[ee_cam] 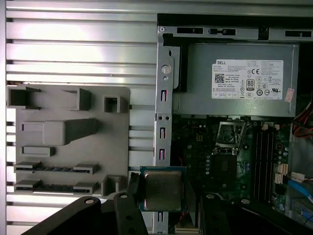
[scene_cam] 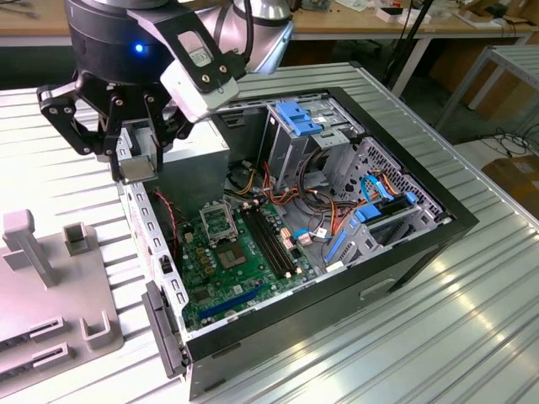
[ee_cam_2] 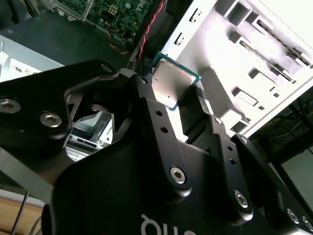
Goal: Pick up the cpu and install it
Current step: 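Pick up the cpu and move it towards the insertion slot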
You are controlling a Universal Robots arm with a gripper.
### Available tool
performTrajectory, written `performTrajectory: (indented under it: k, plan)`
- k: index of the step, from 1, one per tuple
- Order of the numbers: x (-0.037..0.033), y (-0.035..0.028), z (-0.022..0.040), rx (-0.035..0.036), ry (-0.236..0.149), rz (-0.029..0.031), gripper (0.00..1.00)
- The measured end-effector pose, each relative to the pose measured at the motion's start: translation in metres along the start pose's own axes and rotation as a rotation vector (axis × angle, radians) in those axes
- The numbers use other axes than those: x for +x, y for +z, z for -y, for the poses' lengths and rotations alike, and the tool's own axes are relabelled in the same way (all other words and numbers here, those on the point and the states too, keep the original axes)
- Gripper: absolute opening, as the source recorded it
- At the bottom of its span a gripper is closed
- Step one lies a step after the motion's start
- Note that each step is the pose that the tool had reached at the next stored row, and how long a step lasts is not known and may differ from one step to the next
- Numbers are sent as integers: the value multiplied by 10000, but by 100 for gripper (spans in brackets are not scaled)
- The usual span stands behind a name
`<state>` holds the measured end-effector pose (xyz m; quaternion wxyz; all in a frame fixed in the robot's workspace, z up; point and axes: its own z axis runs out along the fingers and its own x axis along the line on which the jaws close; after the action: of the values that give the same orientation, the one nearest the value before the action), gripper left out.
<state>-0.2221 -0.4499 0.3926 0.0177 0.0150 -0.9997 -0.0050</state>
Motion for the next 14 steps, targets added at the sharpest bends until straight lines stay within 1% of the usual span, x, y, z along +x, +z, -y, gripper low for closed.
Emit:
performTrajectory:
  k: [1,3,9,11,14]
  plan:
    - [-12,-1,0,0,0,0,47]
    - [-62,-3,2,1,0,-1,47]
    - [-160,-6,5,3,1,-1,47]
    - [-211,-7,6,7,0,0,47]
    - [-253,-6,8,10,0,0,47]
